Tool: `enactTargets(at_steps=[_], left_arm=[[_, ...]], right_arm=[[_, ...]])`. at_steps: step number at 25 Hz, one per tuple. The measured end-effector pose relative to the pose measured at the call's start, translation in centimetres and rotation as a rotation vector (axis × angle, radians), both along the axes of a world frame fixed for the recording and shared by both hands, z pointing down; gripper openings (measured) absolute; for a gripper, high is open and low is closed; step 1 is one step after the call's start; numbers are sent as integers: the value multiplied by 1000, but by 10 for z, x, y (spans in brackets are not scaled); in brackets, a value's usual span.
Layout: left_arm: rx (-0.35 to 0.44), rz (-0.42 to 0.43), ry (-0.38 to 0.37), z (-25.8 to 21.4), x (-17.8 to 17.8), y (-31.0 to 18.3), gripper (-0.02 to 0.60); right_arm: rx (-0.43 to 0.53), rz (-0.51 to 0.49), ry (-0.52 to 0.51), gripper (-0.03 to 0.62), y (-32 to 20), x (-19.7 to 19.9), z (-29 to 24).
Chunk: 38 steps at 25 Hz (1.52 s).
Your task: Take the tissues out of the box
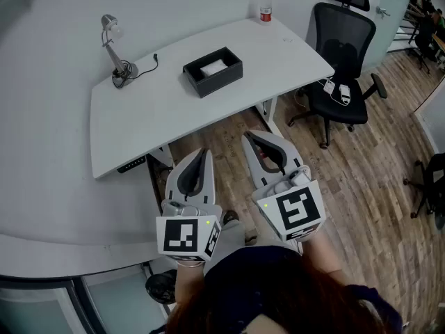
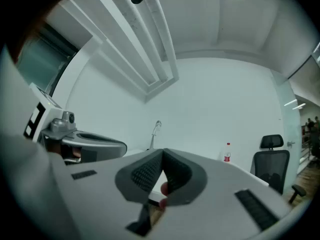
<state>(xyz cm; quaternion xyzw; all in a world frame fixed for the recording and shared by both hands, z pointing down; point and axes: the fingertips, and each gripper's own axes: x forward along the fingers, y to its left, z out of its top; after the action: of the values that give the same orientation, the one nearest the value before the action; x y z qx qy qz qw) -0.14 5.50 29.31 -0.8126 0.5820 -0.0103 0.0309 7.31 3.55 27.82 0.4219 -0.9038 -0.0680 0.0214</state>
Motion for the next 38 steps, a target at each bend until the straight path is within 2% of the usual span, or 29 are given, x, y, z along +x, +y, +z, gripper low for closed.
enactTargets(at_steps=[6, 11, 23, 38], left_arm=[[16, -2, 0, -3, -7, -7, 25], [27, 4, 3, -7, -14, -18, 25], [14, 16, 22, -1, -40, -51, 25], [11, 50, 50, 2, -83, -88, 25]], right_arm=[[21, -5, -8, 17, -2, -6, -2], [8, -30, -23, 17, -8, -16, -1], [-36, -13, -33, 17, -44, -41, 6], [-3, 2, -10, 17, -78, -83, 0]])
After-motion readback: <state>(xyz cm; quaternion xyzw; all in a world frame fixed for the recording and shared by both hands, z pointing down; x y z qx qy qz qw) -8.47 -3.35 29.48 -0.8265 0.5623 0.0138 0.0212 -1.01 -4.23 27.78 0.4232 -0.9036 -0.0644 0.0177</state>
